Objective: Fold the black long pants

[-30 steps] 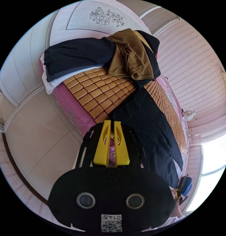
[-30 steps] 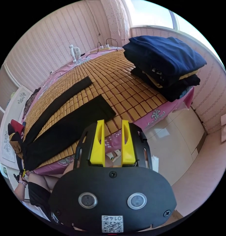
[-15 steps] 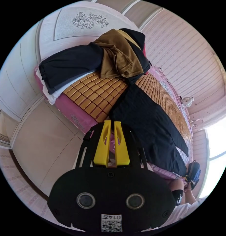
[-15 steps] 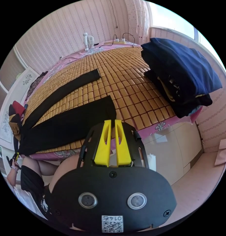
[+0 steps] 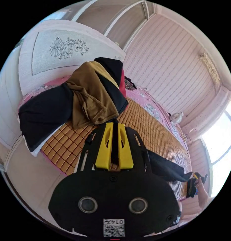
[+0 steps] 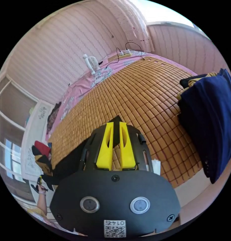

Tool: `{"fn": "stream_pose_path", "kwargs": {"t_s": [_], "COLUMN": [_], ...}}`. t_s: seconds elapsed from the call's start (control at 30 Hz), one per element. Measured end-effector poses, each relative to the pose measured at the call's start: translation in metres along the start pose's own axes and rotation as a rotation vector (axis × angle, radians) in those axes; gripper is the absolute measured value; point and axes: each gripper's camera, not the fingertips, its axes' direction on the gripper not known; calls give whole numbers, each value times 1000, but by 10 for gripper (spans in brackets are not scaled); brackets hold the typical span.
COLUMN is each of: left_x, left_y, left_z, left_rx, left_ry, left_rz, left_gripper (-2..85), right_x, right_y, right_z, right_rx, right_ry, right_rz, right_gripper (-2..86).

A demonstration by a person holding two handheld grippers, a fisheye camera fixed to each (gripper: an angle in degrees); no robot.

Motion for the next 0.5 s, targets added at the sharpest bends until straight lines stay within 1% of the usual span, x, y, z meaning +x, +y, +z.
{"fn": "stream_pose_path", "kwargs": {"t_s": [0.07,0.1,0.2,0.27,0.33,0.37,0.4,0.47,0.5], "left_x": [13,17,46,70,82,89,92,102,105], "left_y": [-1,0,7,20,32,38,41,53,56], "left_z": [12,13,25,43,60,72,79,107,113], "left_rx": [71,78,14,-98,-181,-231,-257,-403,-433], "left_ry": [-132,-147,-207,-236,-250,-256,-261,-333,-354], "left_rz": [-94,-86,74,232,290,306,314,346,359], "left_gripper": [33,34,35,30,24,20,18,7,4], "right_x": [-5,-10,-22,-30,-37,-39,-46,-53,-56], "right_y": [-8,-8,-1,7,17,20,27,33,36], "right_z": [16,26,57,77,109,117,119,122,122], "right_rx": [47,59,3,-41,-154,-182,-145,-163,-178], "right_ry": [-56,-46,139,242,387,429,434,439,452], "right_rz": [32,-6,-115,-210,-303,-317,-367,-413,-435], "right_gripper": [82,93,101,100,89,84,69,43,25]}}
